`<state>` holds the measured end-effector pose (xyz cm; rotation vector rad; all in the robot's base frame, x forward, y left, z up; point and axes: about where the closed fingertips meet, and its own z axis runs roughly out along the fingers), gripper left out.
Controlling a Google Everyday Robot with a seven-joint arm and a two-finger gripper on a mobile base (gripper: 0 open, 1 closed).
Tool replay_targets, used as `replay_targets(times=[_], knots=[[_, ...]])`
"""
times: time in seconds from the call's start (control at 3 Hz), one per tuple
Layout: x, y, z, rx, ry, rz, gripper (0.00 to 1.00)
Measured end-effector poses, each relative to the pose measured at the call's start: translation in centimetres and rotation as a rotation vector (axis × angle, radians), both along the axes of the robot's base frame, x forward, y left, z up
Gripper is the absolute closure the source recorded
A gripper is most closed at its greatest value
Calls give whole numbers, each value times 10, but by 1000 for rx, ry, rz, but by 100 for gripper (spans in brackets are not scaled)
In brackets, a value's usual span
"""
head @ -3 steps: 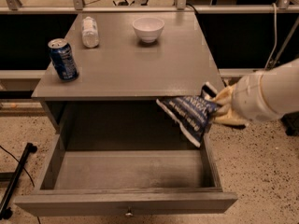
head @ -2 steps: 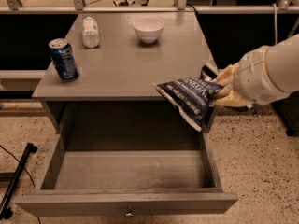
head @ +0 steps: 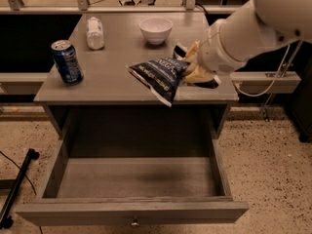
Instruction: Pick blue chip bag from top drawer and place on counter
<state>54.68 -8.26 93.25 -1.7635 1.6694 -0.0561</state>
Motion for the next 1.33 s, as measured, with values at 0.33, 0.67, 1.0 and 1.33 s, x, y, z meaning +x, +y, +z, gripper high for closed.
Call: replay_targets(times=[0.33,0.67,1.0,1.33], knots=[[40,42,-14,-29,1,27,85],[76,69,-28,-57,14,14,62],[111,78,-37,-71,29,-24,37],[133,77,-47,-64,47,-57,7]])
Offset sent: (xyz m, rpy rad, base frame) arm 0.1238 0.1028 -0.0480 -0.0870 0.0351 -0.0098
